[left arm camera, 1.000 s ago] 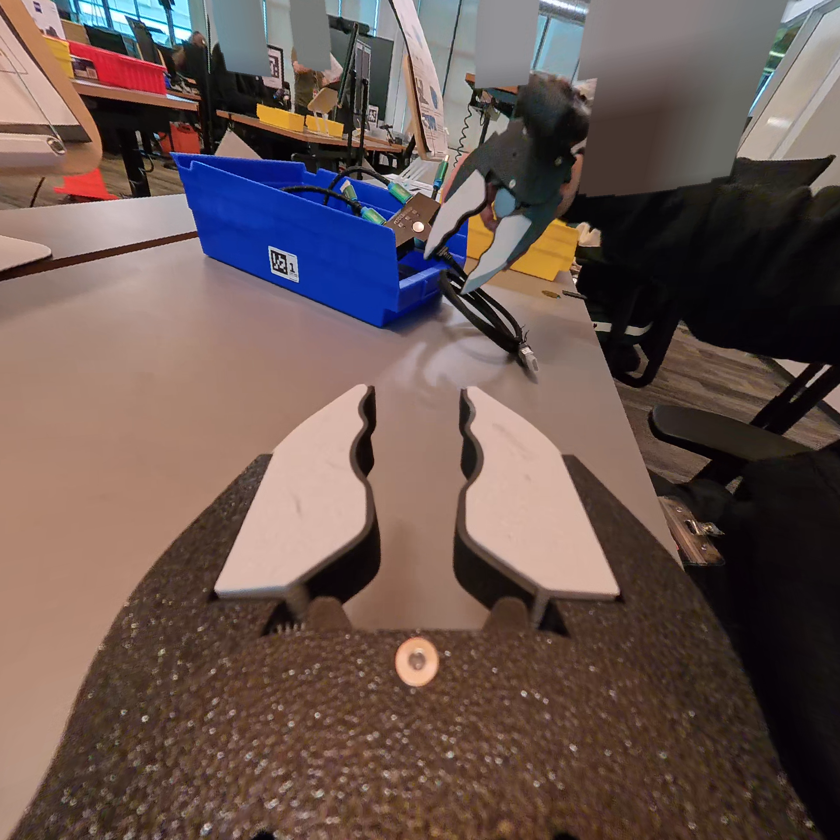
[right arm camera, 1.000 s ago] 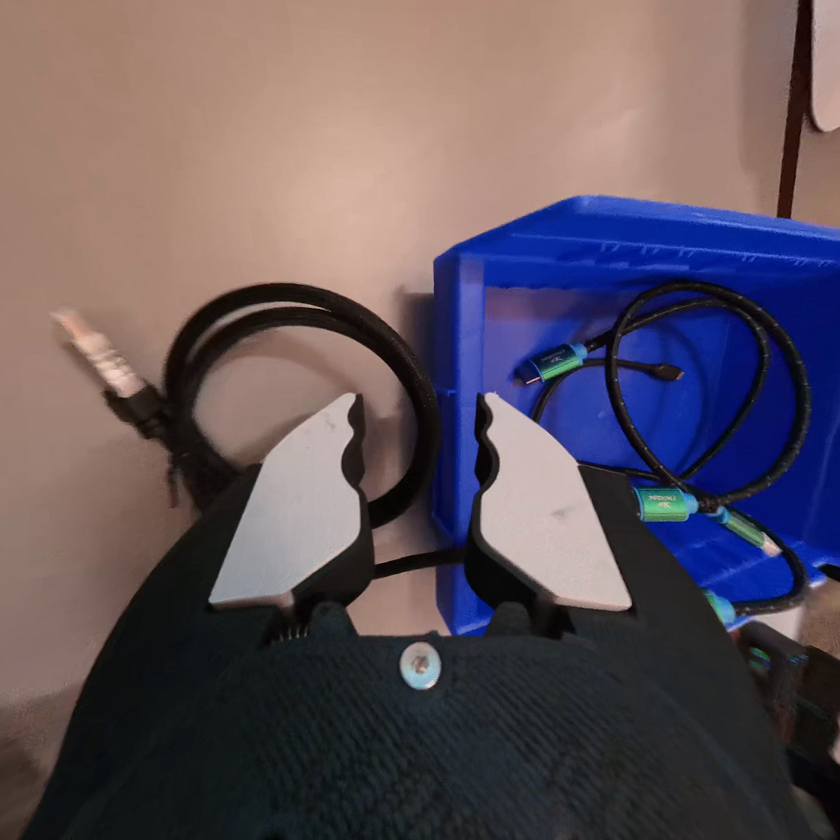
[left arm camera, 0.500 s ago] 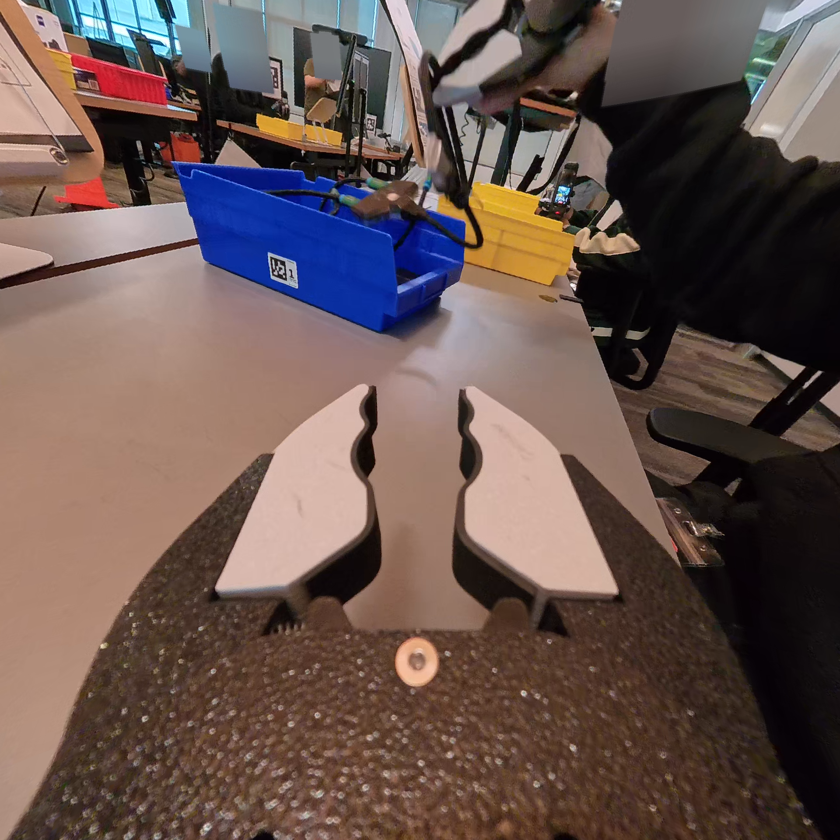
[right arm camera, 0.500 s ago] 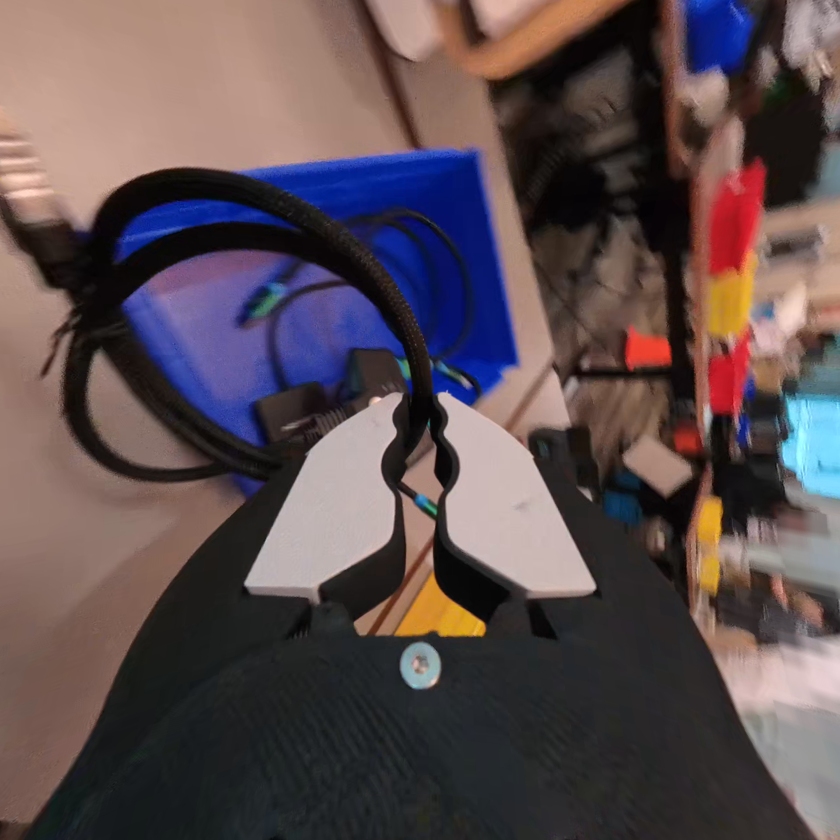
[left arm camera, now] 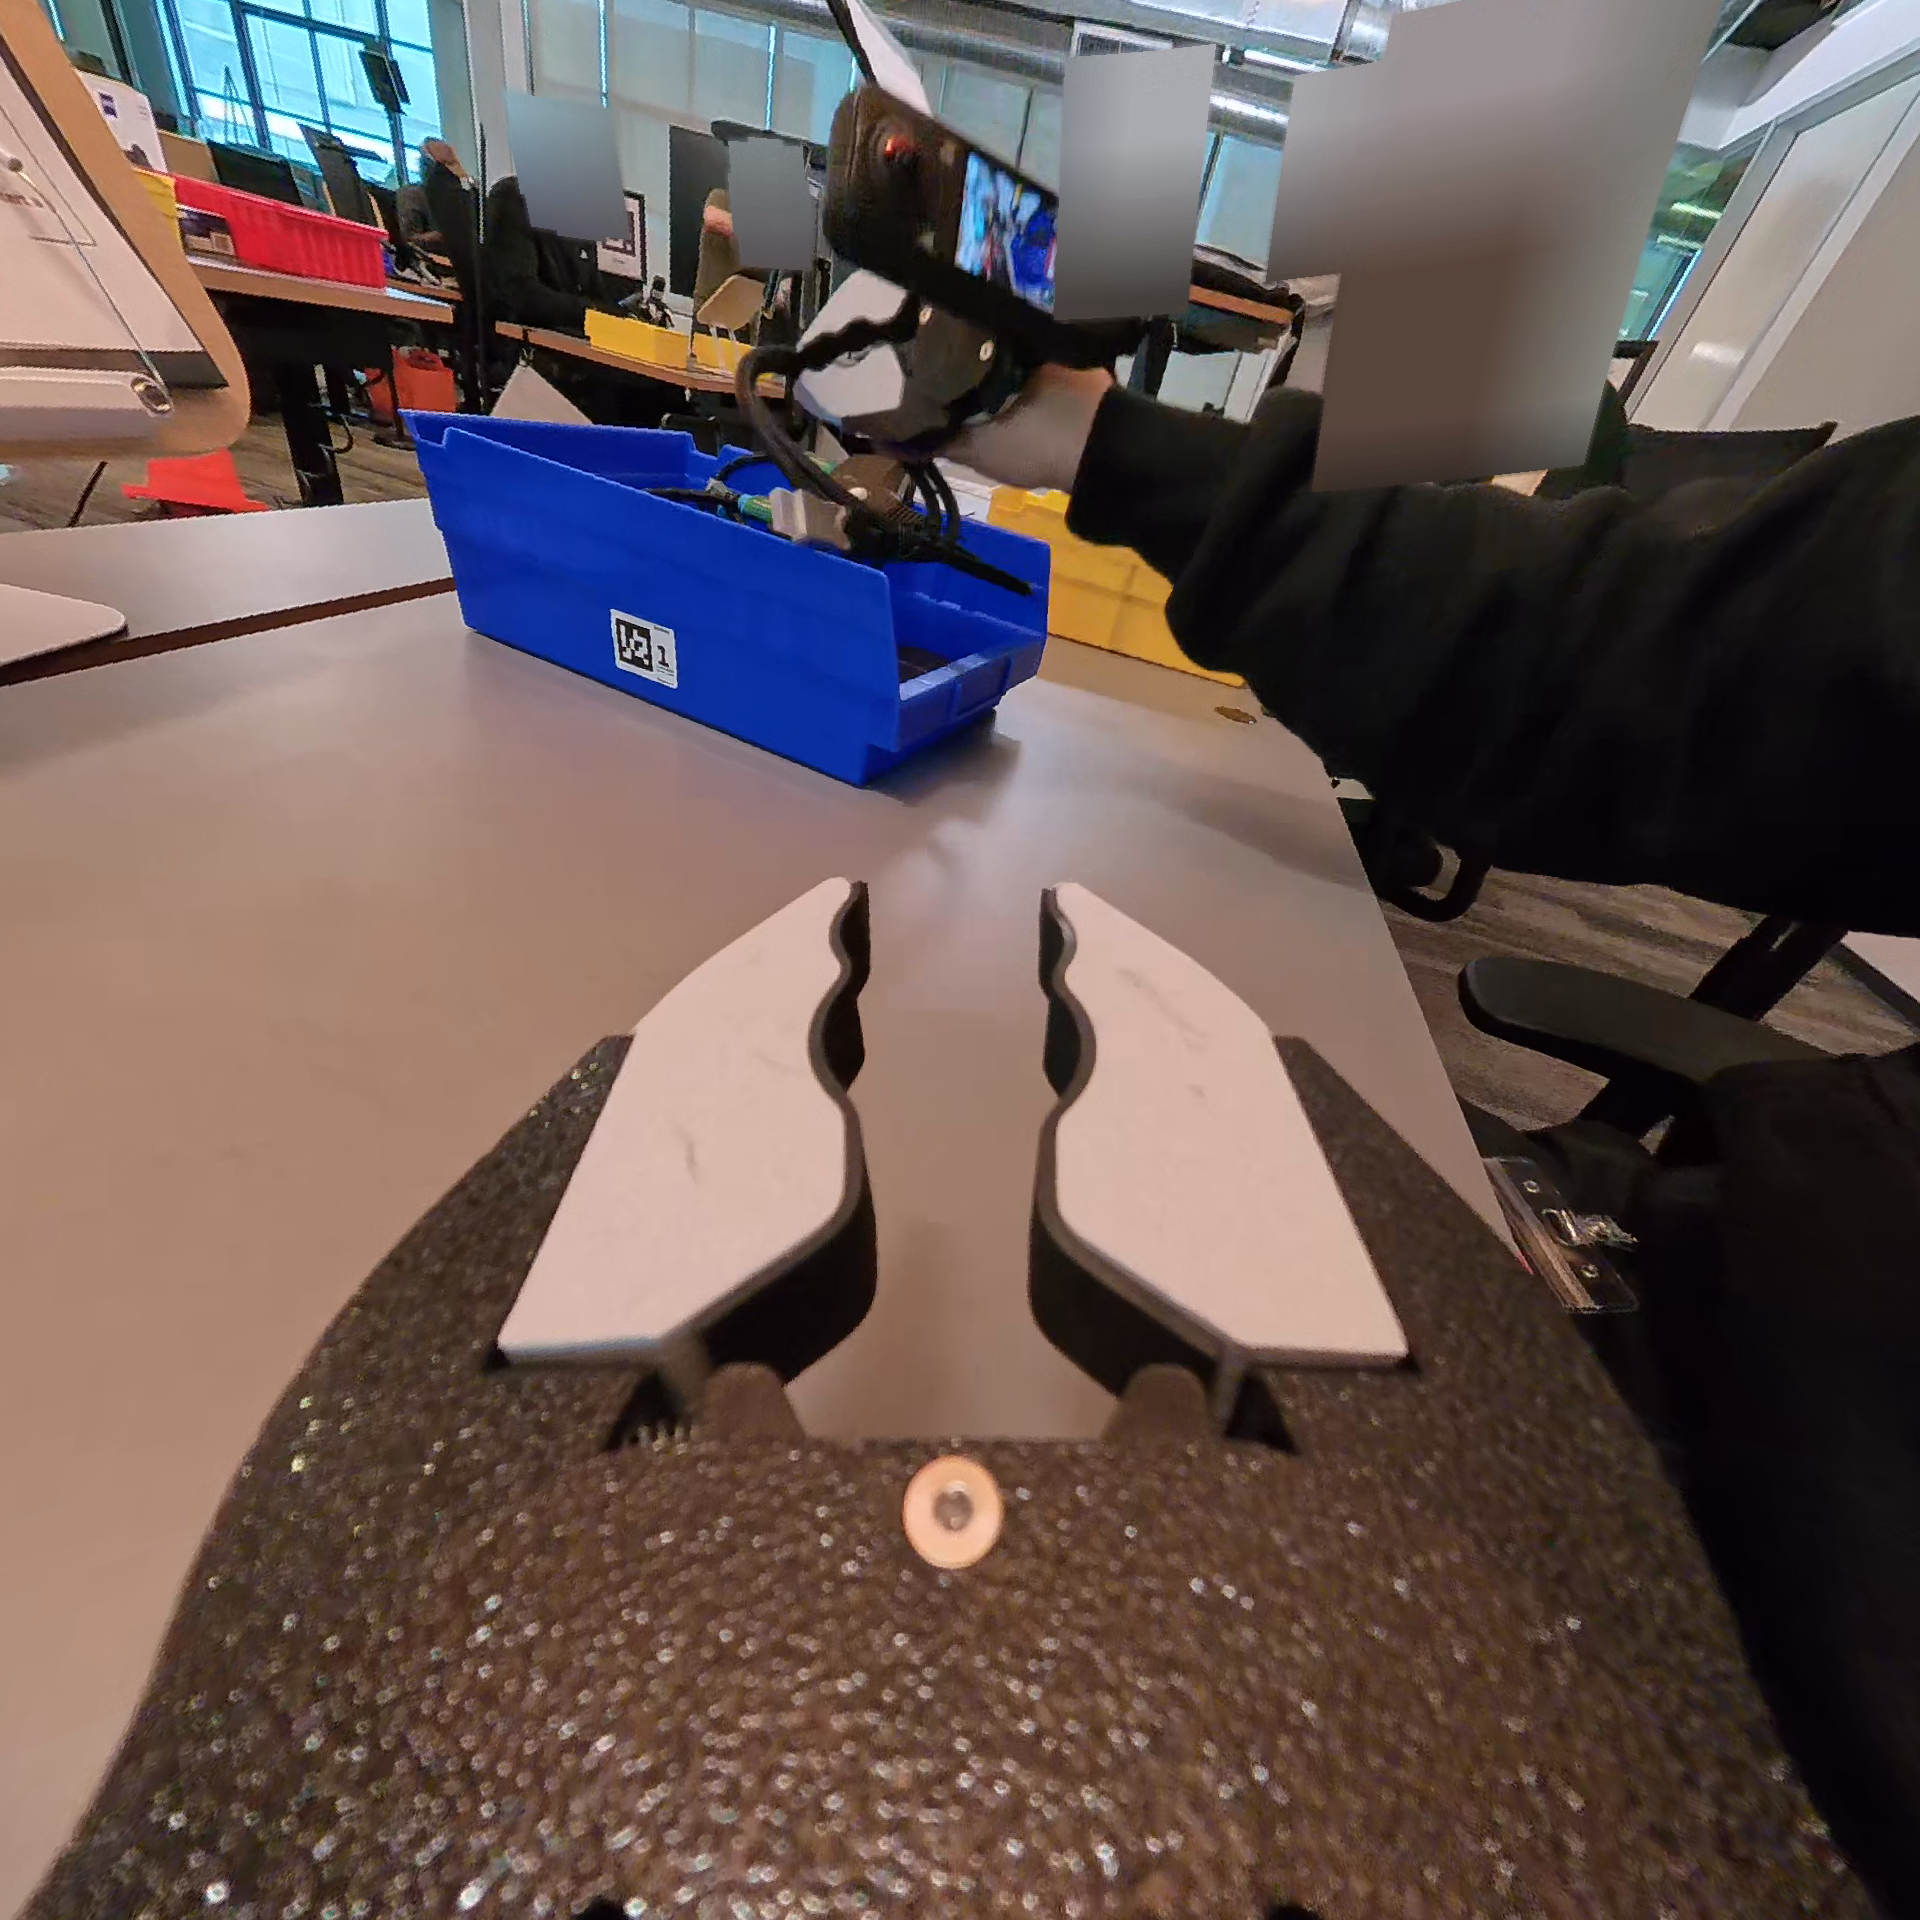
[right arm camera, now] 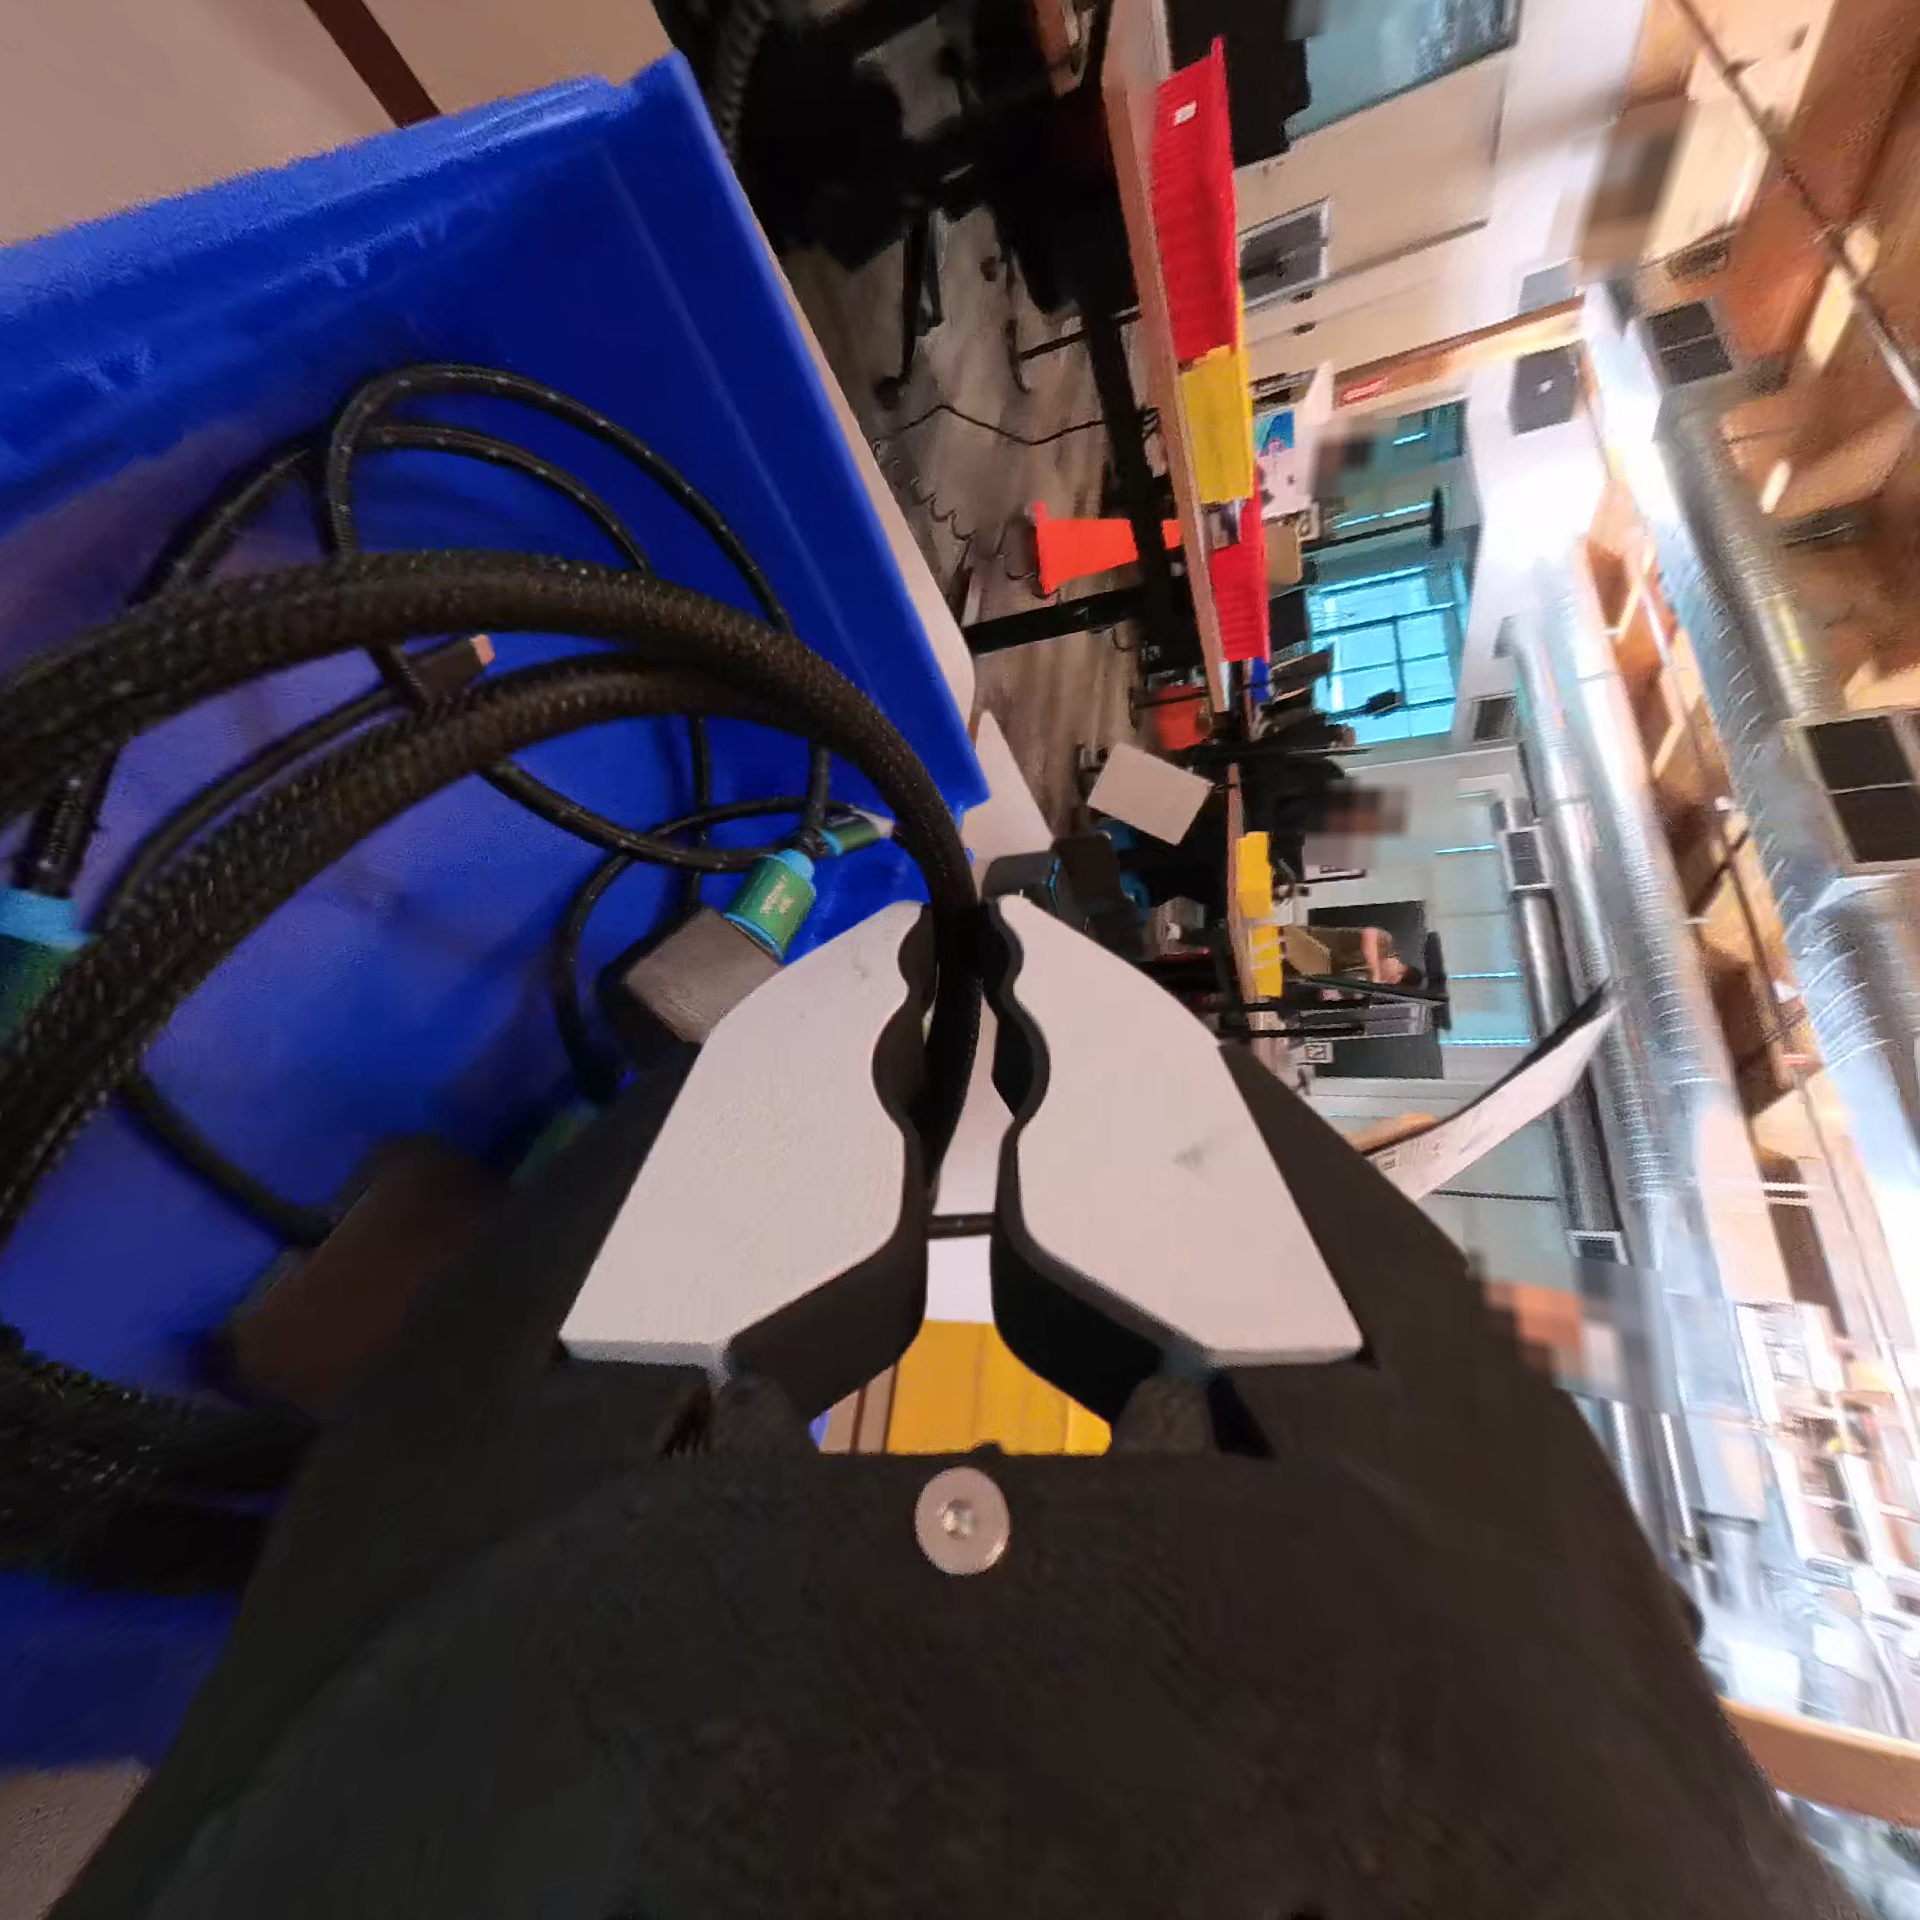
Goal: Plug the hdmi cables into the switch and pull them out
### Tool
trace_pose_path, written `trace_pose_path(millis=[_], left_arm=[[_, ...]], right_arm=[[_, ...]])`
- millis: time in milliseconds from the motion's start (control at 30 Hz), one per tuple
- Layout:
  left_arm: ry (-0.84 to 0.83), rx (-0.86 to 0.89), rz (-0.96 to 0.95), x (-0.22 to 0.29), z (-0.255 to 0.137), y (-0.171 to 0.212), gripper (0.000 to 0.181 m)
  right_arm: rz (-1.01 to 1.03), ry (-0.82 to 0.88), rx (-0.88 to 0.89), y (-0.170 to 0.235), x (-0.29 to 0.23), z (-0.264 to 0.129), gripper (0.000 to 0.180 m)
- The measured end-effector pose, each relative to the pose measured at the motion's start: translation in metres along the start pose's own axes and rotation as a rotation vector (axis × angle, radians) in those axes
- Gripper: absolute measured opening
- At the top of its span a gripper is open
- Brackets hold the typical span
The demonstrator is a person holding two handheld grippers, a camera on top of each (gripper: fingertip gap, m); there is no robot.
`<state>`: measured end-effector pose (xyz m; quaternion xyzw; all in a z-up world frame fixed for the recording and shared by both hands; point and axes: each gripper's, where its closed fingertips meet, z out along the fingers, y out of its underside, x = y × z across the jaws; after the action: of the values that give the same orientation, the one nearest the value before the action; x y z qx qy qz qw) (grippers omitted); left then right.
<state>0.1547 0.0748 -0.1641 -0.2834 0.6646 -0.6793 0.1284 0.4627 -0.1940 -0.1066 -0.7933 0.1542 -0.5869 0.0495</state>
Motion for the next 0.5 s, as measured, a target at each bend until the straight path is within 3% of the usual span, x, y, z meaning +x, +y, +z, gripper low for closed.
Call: trace_pose_path(millis=[267,433,500], left_arm=[[0.002,-0.009,0.002,0.001,0.001,0.001,0.03],[0.003,-0.008,0.002,0.001,0.001,0.001,0.03],[0.002,-0.005,-0.004,0.0,0.0,0.001,0.03]], right_arm=[[-0.093,0.104,0.103,0.004,-0.021,0.027,0.008],[-0.144,-0.223,0.146,0.009,-0.066,0.029,0.015],[-0.238,-0.4,0.132,0.017,-0.084,0.022,0.029]])
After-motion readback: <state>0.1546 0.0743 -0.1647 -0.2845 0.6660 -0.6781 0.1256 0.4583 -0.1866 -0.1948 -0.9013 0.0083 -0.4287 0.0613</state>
